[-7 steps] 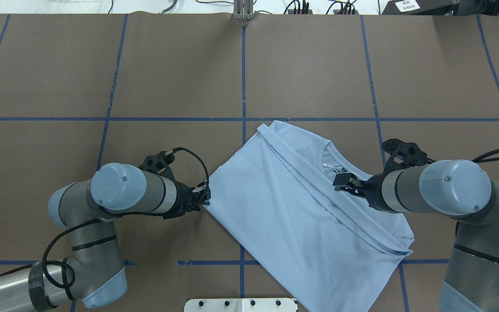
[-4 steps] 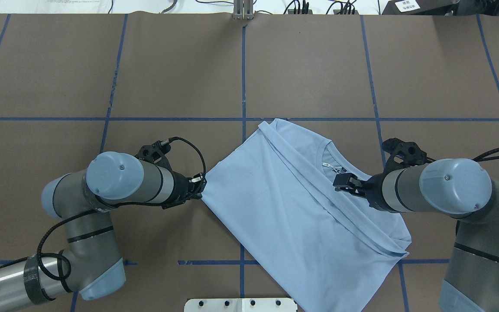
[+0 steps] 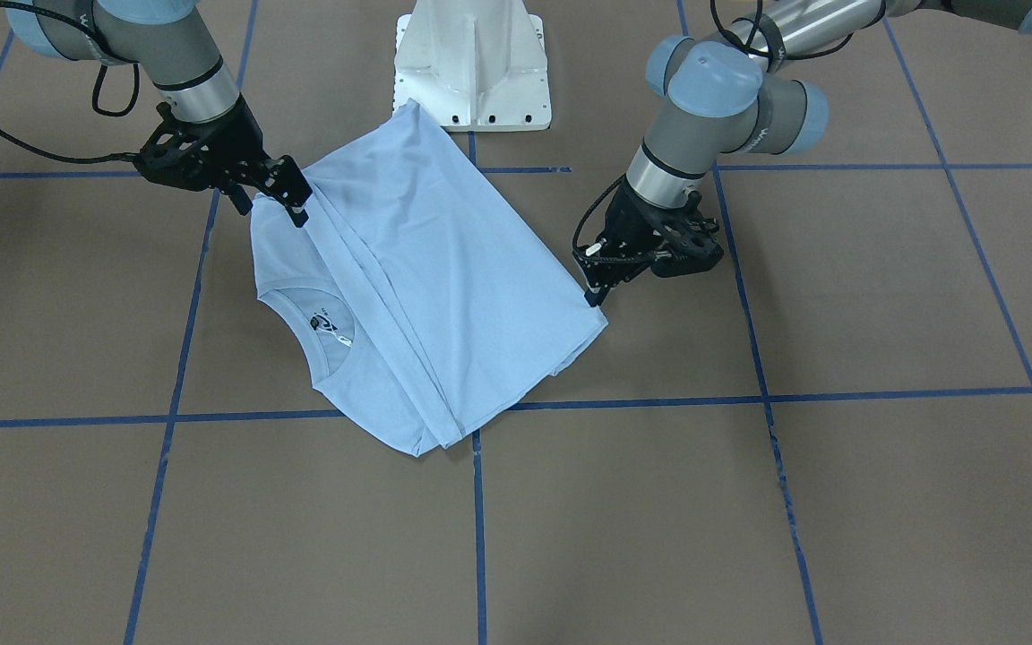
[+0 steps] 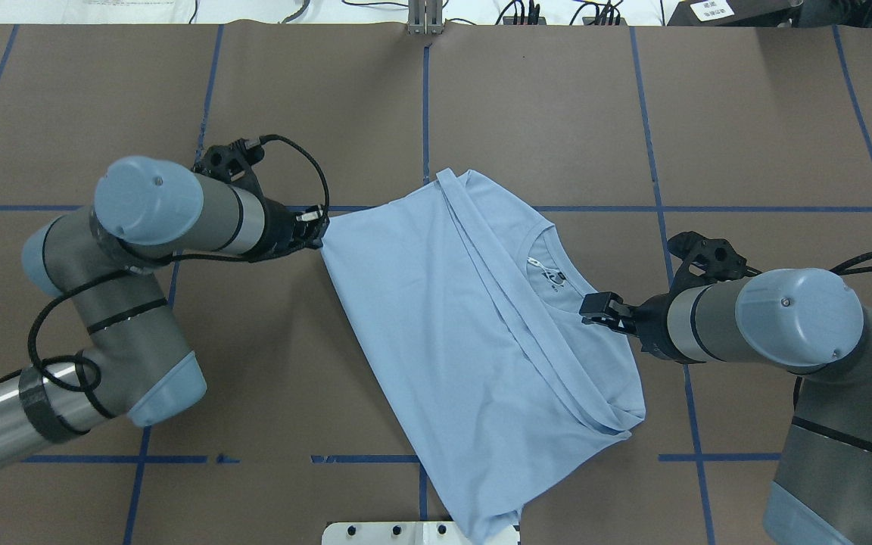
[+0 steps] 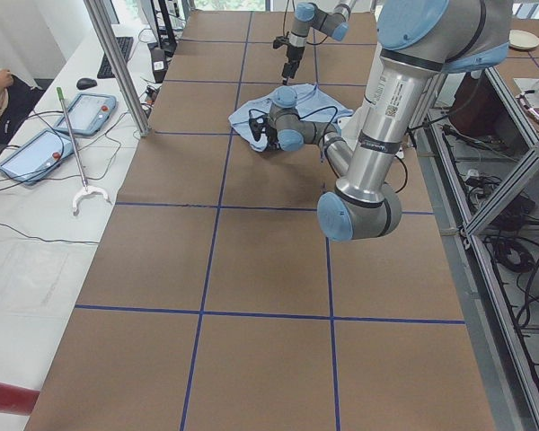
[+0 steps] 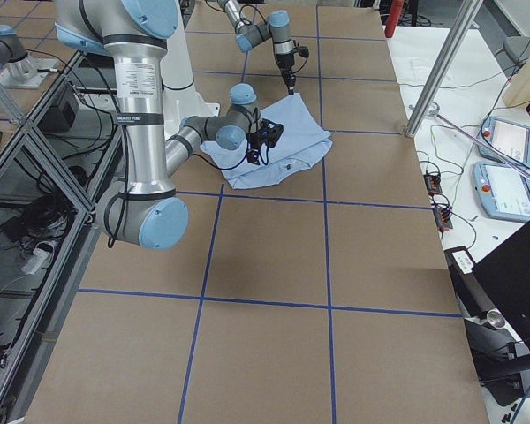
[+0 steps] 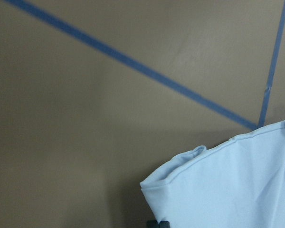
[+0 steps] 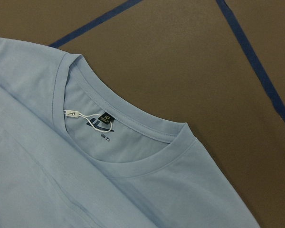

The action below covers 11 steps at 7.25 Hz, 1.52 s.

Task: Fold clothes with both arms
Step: 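Pull the shirt with both grippers to straighten and rotate it, then release the shirt and move the right gripper to the collar fold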

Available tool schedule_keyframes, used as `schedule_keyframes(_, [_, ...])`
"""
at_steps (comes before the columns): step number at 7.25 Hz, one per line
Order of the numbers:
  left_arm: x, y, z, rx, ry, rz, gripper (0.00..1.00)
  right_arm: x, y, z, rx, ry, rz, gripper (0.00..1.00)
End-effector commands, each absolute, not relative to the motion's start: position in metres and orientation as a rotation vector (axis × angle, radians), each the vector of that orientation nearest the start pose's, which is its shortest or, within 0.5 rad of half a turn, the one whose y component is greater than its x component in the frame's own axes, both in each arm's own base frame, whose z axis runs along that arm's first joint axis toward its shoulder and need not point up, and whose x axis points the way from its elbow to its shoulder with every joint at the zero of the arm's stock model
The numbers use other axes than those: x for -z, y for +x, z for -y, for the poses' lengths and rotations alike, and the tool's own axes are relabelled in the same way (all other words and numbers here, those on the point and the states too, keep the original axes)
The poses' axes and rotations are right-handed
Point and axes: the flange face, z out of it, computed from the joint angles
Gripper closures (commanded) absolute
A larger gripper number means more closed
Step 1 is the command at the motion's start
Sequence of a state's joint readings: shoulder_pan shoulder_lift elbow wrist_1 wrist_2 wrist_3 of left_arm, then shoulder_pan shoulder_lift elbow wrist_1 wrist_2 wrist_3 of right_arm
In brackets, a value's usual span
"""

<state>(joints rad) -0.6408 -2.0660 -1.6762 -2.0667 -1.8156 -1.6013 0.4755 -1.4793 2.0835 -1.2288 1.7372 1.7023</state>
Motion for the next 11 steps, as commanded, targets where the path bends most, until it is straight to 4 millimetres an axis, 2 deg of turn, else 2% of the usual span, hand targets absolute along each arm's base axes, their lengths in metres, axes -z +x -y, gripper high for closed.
schedule_keyframes(1, [-0.259,0.466,0.574,0.528,0.189,-1.096,1.00,-0.323,-0.393,0.335,-0.469,0.031,1.065,0.00])
schedule_keyframes(2, [-0.281,0.471,0.615,0.547,0.227,-1.131,1.00,-0.322,-0.393,0.335,-0.472,0.042,1.084,0.00])
schedule_keyframes(3, [-0.290,0.495,0.656,0.564,0.258,-1.142,1.00,-0.324,-0.395,0.336,-0.478,0.048,1.079,0.00])
schedule_keyframes(4, [-0.295,0.505,0.674,0.602,0.300,-1.108,1.00,-0.320,-0.403,0.340,-0.477,0.049,1.084,0.00])
schedule_keyframes(5, [-0.293,0.506,0.673,0.602,0.298,-1.113,0.99,-0.314,-0.411,0.345,-0.477,0.051,1.091,0.00])
schedule_keyframes(6, [-0.282,0.506,0.664,0.598,0.301,-1.144,0.45,-0.300,-0.423,0.349,-0.470,0.055,1.115,0.00])
schedule_keyframes(7, [-0.269,0.486,0.640,0.575,0.308,-1.199,0.43,-0.287,-0.439,0.357,-0.467,0.057,1.126,0.00])
schedule_keyframes(8, [-0.287,0.454,0.604,0.537,0.283,-1.240,0.43,-0.276,-0.458,0.365,-0.468,0.060,1.116,0.00])
schedule_keyframes(9, [-0.293,0.434,0.580,0.506,0.261,-1.270,0.43,-0.267,-0.480,0.358,-0.442,0.048,1.097,0.00])
schedule_keyframes(10, [-0.295,0.432,0.580,0.509,0.260,-1.269,0.43,-0.257,-0.499,0.347,-0.405,0.062,1.087,0.00])
schedule_keyframes(11, [-0.296,0.433,0.579,0.510,0.257,-1.268,0.43,-0.253,-0.520,0.326,-0.306,0.143,1.068,0.08])
